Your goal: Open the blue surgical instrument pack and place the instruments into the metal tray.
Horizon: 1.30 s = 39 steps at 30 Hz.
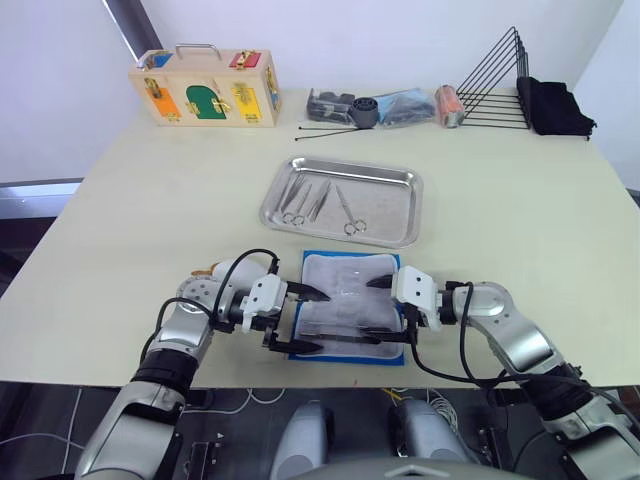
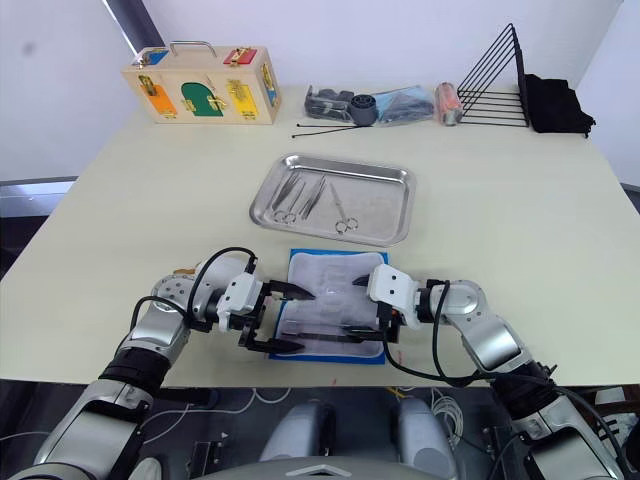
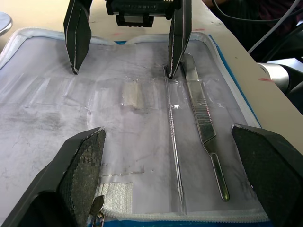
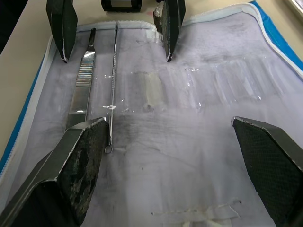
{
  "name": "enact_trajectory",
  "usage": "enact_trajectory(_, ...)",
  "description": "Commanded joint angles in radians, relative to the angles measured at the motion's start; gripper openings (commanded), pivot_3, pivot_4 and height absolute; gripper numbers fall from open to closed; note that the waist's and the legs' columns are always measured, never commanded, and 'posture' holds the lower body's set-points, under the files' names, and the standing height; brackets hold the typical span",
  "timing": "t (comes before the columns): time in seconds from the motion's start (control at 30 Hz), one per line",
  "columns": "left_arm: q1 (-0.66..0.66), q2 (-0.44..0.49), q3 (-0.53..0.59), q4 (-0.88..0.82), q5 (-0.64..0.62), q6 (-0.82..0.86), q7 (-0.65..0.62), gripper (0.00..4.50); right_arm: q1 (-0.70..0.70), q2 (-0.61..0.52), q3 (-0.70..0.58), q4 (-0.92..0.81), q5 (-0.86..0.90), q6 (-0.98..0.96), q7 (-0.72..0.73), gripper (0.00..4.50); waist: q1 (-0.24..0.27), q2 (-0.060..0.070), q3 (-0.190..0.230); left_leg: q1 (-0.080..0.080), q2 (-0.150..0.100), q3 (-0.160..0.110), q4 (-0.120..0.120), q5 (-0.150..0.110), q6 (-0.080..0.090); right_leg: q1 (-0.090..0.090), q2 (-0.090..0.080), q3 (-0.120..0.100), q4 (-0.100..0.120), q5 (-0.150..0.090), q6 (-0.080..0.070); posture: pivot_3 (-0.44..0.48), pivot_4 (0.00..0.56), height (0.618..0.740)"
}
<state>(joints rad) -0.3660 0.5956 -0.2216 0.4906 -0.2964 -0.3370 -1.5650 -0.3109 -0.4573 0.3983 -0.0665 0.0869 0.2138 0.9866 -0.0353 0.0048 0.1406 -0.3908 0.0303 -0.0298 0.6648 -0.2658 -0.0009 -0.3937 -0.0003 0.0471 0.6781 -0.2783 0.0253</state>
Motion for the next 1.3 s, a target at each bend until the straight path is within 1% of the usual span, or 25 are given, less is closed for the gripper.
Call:
enact_trajectory(0.03,0.043,0.018,-0.036,0.032,0.056,0.029,-0.025,4.50,0.007,-0.023,0.024,0.023,-0.041,0.001,0.005,3.90,-0.001,0.000,0.000,0.000,0.000,0.000,0.000,0.000,0.000,0.000,0.000,0.000,0.000,0.000,0.000,0.000,0.150,0.740)
enact_trajectory(0.23,0.040,0.016,-0.036,0.030,0.059,0.033,-0.023,4.50,0.008,-0.018,0.043,0.024,-0.037,0.002,0.021,3.90,-0.002,0.000,0.000,0.000,0.000,0.000,0.000,0.000,0.000,0.000,0.000,0.000,0.000,0.000,0.000,0.000,0.150,0.740)
enact_trajectory(0.33,0.041,0.015,-0.037,0.027,0.059,0.036,-0.021,4.50,0.012,-0.024,0.058,0.026,-0.028,0.007,0.050,3.12,-0.002,-0.001,0.000,0.000,0.000,0.000,0.000,0.000,0.000,0.000,0.000,0.000,0.000,0.000,0.000,0.000,0.150,0.740)
enact_trajectory(0.37,0.041,0.015,-0.037,0.027,0.059,0.037,-0.020,4.50,0.012,-0.025,0.059,0.027,-0.025,0.009,0.058,2.78,-0.003,-0.001,0.000,0.000,0.000,0.000,0.000,0.000,0.000,0.000,0.000,0.000,0.000,0.000,0.000,0.000,0.150,0.740)
enact_trajectory(0.4,0.041,0.014,-0.037,0.027,0.059,0.037,-0.019,4.50,0.013,-0.026,0.060,0.028,-0.022,0.011,0.064,2.22,-0.003,-0.001,0.000,0.000,0.000,0.000,0.000,0.000,0.000,0.000,0.000,0.000,0.000,0.000,0.000,0.000,0.150,0.740)
enact_trajectory(0.43,0.041,0.014,-0.036,0.026,0.059,0.037,-0.018,4.50,0.011,-0.029,0.062,0.031,-0.024,0.009,0.071,1.89,-0.003,-0.001,-0.001,0.000,0.000,0.000,0.000,0.000,0.000,0.000,0.000,0.000,0.000,0.000,0.000,0.000,0.150,0.740)
enact_trajectory(0.47,0.042,0.014,-0.036,0.026,0.059,0.037,-0.018,4.50,0.010,-0.031,0.064,0.035,-0.029,0.001,0.076,1.34,-0.003,-0.001,-0.001,0.001,0.000,0.000,0.000,0.000,0.000,0.000,0.000,0.000,0.000,0.000,0.000,0.000,0.150,0.740)
enact_trajectory(0.5,0.042,0.013,-0.036,0.026,0.060,0.037,-0.018,4.50,0.008,-0.033,0.065,0.039,-0.034,-0.007,0.079,0.93,-0.003,-0.001,-0.001,0.001,0.000,0.000,0.000,0.000,0.000,0.000,0.000,0.000,0.000,0.000,0.000,0.000,0.150,0.740)
enact_trajectory(0.53,0.043,0.013,-0.036,0.025,0.060,0.037,-0.017,4.50,0.007,-0.034,0.066,0.042,-0.037,-0.012,0.080,0.41,-0.003,-0.001,-0.001,0.001,0.000,0.000,0.000,0.000,0.000,0.000,0.000,0.000,0.000,0.000,0.000,0.000,0.150,0.740)
enact_trajectory(0.57,0.045,0.014,-0.035,0.024,0.059,0.037,-0.017,4.50,0.007,-0.034,0.066,0.044,-0.037,-0.012,0.081,0.03,-0.003,-0.001,-0.001,0.001,0.000,0.000,0.000,0.000,0.000,0.000,0.000,0.000,0.000,0.000,0.000,0.000,0.150,0.740)
enact_trajectory(0.73,0.049,0.014,-0.034,0.023,0.060,0.038,-0.013,4.50,0.005,-0.034,0.071,0.037,-0.030,-0.006,0.091,0.03,-0.004,-0.001,-0.001,0.001,0.000,0.000,0.000,0.000,0.000,0.000,0.000,0.000,0.000,0.000,0.000,0.000,0.150,0.740)
enact_trajectory(0.9,0.050,0.011,-0.034,0.022,0.061,0.039,-0.011,4.50,0.001,-0.035,0.064,-0.008,-0.020,0.019,0.093,0.03,-0.004,-0.001,-0.001,0.001,0.000,0.000,0.000,0.000,0.000,0.000,0.000,0.000,0.000,0.000,0.000,0.000,0.150,0.740)
enact_trajectory(1.3,0.039,0.001,-0.038,0.041,0.064,0.029,-0.014,4.50,-0.010,-0.122,0.023,-0.193,0.008,0.118,0.099,0.03,-0.003,-0.002,-0.001,0.000,0.000,-0.001,0.000,0.000,0.000,0.000,0.000,0.000,0.000,0.000,0.000,0.000,0.150,0.740)
